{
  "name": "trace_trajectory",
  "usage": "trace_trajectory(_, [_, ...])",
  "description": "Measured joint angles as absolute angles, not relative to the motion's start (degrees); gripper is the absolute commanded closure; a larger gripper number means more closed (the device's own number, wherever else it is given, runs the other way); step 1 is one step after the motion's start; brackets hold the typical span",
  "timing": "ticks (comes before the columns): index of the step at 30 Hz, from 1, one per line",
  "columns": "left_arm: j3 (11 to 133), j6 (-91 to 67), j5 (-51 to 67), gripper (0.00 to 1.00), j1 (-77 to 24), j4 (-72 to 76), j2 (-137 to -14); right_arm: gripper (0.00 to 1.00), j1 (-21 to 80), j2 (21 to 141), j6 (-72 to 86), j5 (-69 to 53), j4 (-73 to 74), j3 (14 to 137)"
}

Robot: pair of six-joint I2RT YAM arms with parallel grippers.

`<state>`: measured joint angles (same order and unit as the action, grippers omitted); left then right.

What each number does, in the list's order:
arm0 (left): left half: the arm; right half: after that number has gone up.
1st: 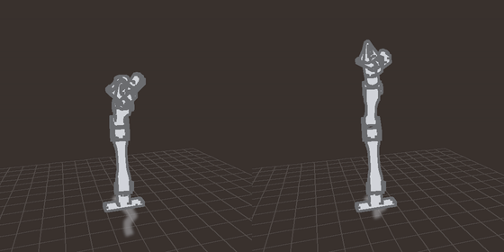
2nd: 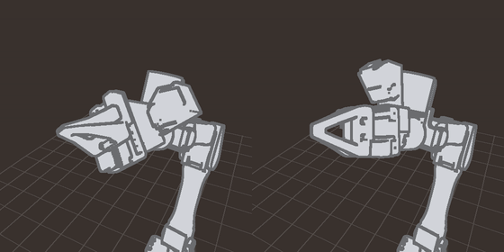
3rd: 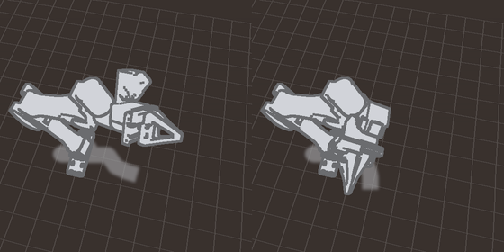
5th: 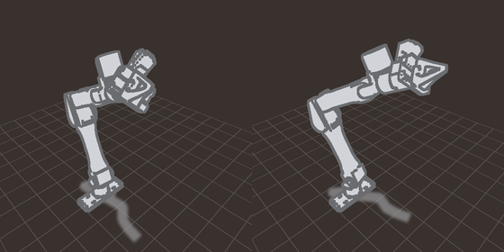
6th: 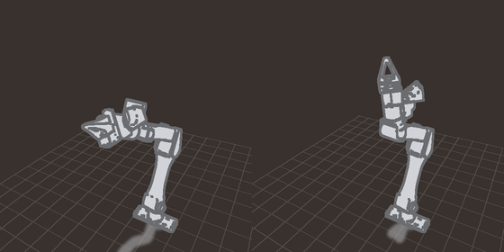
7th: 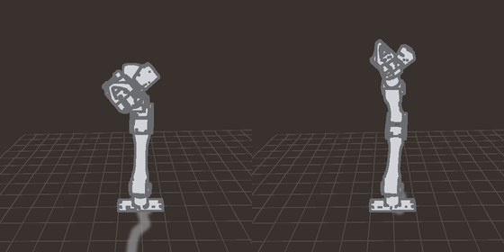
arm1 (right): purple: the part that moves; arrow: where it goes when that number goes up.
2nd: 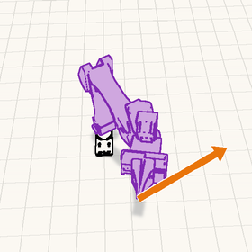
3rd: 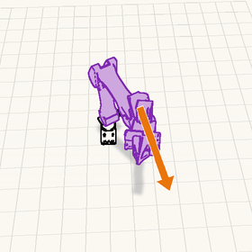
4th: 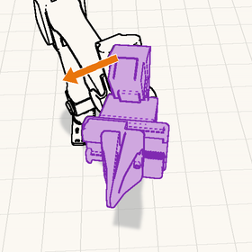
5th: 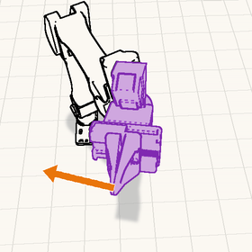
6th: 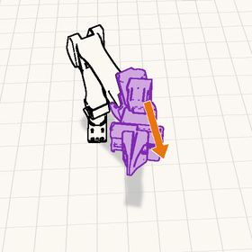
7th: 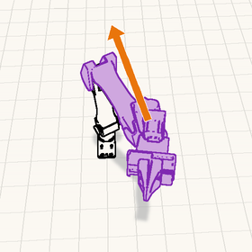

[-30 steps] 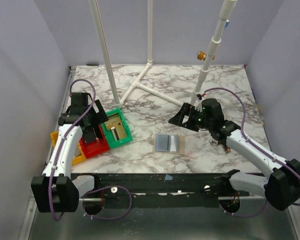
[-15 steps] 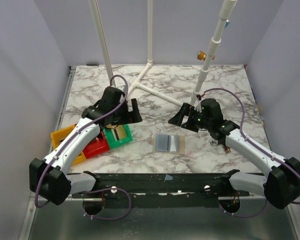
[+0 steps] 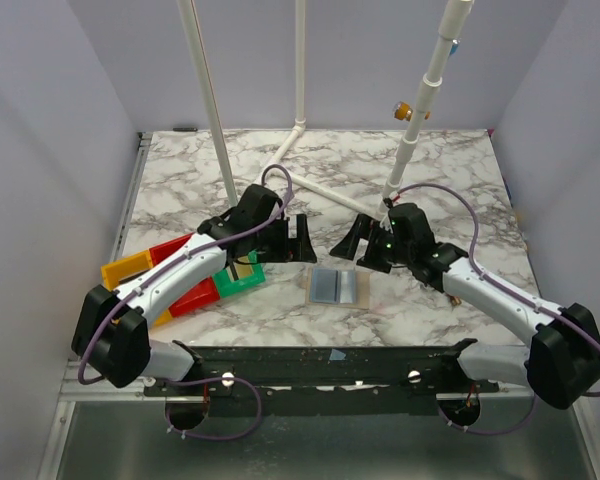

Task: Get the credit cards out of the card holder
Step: Remove the credit card from the card holder.

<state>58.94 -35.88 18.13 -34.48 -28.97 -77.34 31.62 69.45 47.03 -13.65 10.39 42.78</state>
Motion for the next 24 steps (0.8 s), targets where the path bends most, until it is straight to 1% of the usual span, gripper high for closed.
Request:
trace_trajectory(5, [57.1,-36.7,20.0,0.14,-35.5,-26.7,-78.7,0.02,33.0,69.9,48.0,-11.6,10.7,42.7])
trace_trajectory(8, [56.2,-37.0,20.3,0.14,-35.7,-25.9,-79.0,0.08,34.8,71.0,48.6,-10.6,10.7,42.7])
trace_trajectory(9, [56.0,-37.1,20.2,0.14,-35.7,-25.8,-79.1,0.15,35.5,71.5,48.9,-10.3,10.7,42.7])
trace_trajectory(10, [55.9,-37.2,20.2,0.14,-35.7,-25.8,-79.3,0.24,36.1,72.1,49.2,-10.1,10.7,42.7])
trace_trajectory(11, [55.8,-37.3,20.2,0.14,-35.7,-25.7,-79.5,0.4,36.8,72.6,49.5,-9.8,10.7,42.7])
trace_trajectory(13, [55.5,-37.6,19.8,0.14,-35.7,-25.7,-79.7,0.57,38.1,73.6,50.3,-9.3,10.6,42.7])
trace_trajectory(16, [55.1,-37.8,18.8,0.14,-35.7,-25.8,-79.8,0.8,39.6,75.1,51.2,-8.6,10.4,42.7])
trace_trajectory(17, [55.0,-37.9,18.6,0.14,-35.7,-25.8,-79.8,0.86,40.2,75.7,51.5,-8.5,10.3,42.7])
trace_trajectory(19, [54.5,-38.0,18.3,0.17,-35.6,-25.7,-79.8,0.96,41.4,77.1,51.8,-8.1,10.1,42.7])
trace_trajectory(20, [54.3,-38.1,18.2,0.18,-35.6,-25.8,-79.9,0.98,42.0,78.0,52.0,-7.9,10.0,42.7])
trace_trajectory(24, [53.8,-38.2,18.2,0.19,-35.6,-25.1,-80.2,0.99,44.4,82.3,52.4,-6.8,9.9,43.6])
